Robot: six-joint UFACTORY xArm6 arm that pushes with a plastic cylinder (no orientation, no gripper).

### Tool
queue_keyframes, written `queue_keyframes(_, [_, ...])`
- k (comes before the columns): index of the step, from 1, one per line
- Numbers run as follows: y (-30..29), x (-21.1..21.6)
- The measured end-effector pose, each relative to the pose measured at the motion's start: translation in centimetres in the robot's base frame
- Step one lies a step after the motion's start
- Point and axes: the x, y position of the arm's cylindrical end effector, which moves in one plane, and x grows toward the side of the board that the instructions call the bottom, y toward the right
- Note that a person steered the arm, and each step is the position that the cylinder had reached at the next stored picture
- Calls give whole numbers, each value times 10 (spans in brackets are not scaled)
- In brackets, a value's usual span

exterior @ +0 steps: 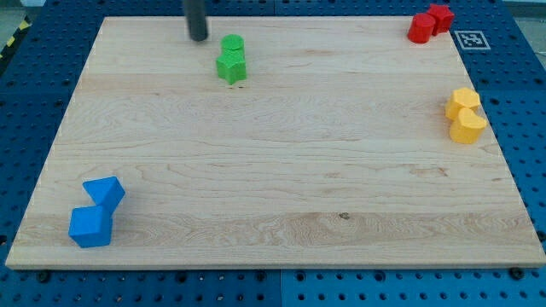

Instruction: Move the green circle towards the top right of the green star

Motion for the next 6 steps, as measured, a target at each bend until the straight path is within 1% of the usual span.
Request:
queue_keyframes(1, [15,19])
queue_keyframes(2, [55,19])
queue_keyframes(3, [68,19])
queue_keyframes(6, [67,21])
